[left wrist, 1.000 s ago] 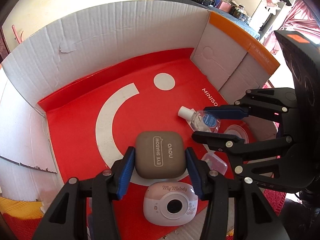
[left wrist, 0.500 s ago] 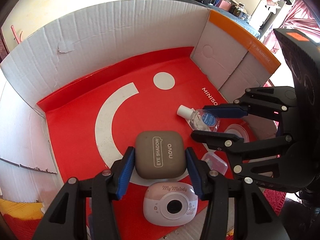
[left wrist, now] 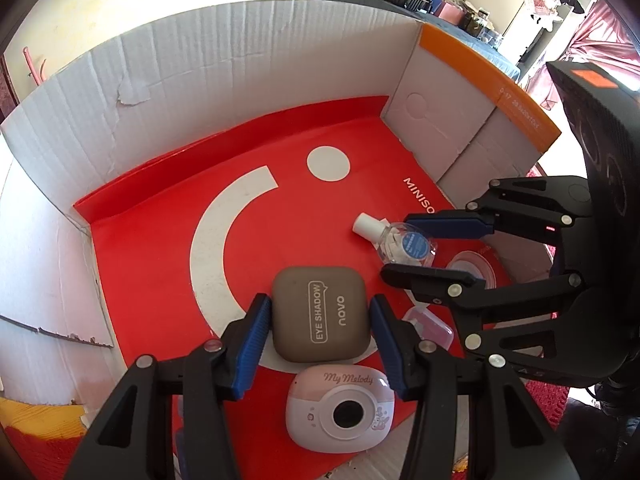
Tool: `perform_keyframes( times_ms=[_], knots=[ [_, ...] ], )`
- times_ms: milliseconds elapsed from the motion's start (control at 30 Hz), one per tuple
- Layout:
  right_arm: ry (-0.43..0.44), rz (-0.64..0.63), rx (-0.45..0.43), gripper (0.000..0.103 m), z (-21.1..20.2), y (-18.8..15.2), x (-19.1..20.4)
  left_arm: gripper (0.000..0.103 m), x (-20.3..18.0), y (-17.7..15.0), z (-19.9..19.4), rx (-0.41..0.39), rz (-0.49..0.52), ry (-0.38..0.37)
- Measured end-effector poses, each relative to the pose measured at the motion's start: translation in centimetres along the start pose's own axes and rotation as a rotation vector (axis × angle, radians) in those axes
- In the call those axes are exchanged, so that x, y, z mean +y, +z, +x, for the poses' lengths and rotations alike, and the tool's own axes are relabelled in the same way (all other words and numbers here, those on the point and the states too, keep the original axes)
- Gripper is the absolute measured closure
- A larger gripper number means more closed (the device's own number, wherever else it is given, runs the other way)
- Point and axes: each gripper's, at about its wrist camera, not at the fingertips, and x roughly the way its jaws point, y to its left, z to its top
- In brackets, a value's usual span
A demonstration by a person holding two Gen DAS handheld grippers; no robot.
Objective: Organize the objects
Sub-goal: 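Open the left tool releasing the grey case while the right tool releases the bottle, then withdraw both tools from the box back over the remaining items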
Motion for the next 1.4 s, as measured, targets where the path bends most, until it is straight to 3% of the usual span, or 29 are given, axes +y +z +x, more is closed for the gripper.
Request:
perform_keyframes(
  times_ms=[200, 267, 333, 433, 833, 967, 1067, 1200, 1267, 1400],
  knots=[
    [-0.002, -0.004, 0.0, 0.069, -0.4, -0.4, -0.1, 0.05, 0.2, 0.0, -0.2, -0.003, -0.007, -0.005],
    [0.0, -0.007, 0.001, 0.06, -0.5, -0.6, 0.2, 0.05, 0.3, 0.0, -0.3, -0.006, -0.01, -0.006],
    [-0.003, -0.009, -0.001, 0.057, -0.6, -0.8, 0.3, 0.05, 0.3, 0.0, -0.3, -0.007, -0.012, -0.009],
    [-0.008, -0.006, -0.002, 0.057, 0.0, 0.4, -0.4, 0.05, 0.2, 0.0, -0.4, -0.008, -0.015, -0.009],
    [-0.017, 0.005, -0.032, 0.057, -2.1, -0.6, -0.6, 0.044, -0.4, -1.1, -2.7, -0.073, -0.057, -0.028],
    [-0.018, 0.012, -0.064, 0.055, -3.8, -1.4, -0.4, 0.034, -0.5, -1.9, -4.0, -0.125, -0.066, -0.024],
    [-0.025, 0.014, -0.096, 0.051, -5.3, -2.0, -0.2, 0.034, -0.6, -3.0, -5.6, -0.17, -0.07, -0.011],
    [-0.034, 0.013, -0.14, 0.05, -6.7, -2.1, 0.2, 0.031, -0.6, -4.8, -7.9, -0.242, -0.076, 0.032],
    [-0.041, 0.012, -0.166, 0.044, -7.6, -2.3, 0.5, 0.023, -1.1, -5.4, -8.9, -0.283, -0.069, 0.066],
    [-0.045, 0.014, -0.227, 0.041, -9.4, -2.9, 1.5, 0.022, -2.0, -6.6, -10.7, -0.358, -0.059, 0.127]
  ],
)
